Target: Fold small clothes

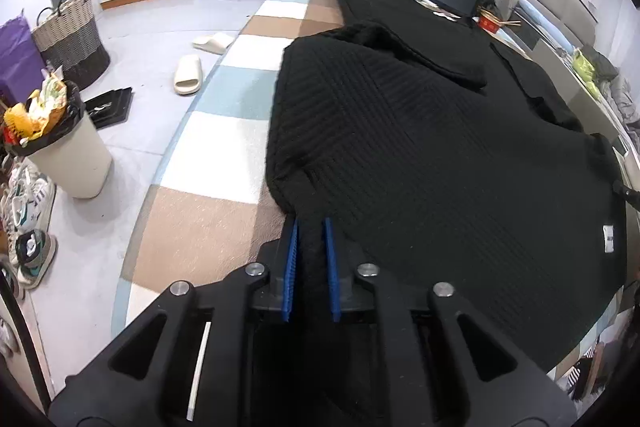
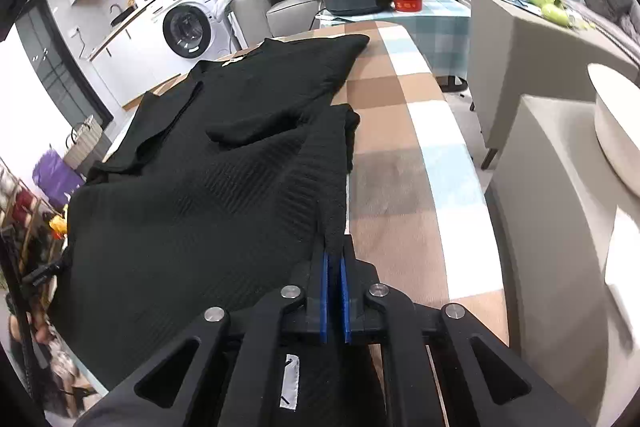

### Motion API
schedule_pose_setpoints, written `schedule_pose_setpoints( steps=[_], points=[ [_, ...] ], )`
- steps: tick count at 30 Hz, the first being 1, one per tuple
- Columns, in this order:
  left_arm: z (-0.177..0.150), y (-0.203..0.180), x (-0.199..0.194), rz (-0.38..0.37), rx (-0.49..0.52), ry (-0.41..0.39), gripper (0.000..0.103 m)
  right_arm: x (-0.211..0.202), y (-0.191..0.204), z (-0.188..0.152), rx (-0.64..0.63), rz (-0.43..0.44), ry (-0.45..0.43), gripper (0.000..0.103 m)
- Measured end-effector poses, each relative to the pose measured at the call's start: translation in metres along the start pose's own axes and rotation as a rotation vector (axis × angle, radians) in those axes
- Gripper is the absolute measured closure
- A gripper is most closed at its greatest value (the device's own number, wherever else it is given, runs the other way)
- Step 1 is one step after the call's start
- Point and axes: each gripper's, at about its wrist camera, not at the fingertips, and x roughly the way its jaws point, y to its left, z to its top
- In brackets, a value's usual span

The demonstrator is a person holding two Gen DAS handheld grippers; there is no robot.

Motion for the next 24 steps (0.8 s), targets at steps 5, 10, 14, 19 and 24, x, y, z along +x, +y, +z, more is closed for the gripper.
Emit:
schedule_pose_setpoints(
  steps=[5, 10, 14, 19, 24],
  points=[
    [0.001, 0.006, 0.001, 0.06, -0.001, 0.006, 0.046, 0.0, -0.006, -0.008, 0.035, 0.053, 0.039, 0.071],
    [0.004, 0.005, 0.006, 0.041, 0.01, -0.004, 0.046, -0.001, -0.011, -0.028, 0.056, 0.075, 0.055, 0.059],
    [0.005, -0.002, 0.009, 0.043, 0.045, -0.032, 0.055, 0.001, -0.006, -0.034, 0.022, 0.075, 0.054, 0.059],
    [0.012, -0.005, 0.012, 0.021, 0.049, -0.032, 0.089, 0.01, -0.003, -0.03, -0.015, 0.066, 0.06, 0.074],
    [0.009, -0.005, -0.001, -0.013, 0.031, -0.071, 0.098, -0.004, 0.0, -0.036, -0.046, 0.139, 0.036, 0.098]
  ],
)
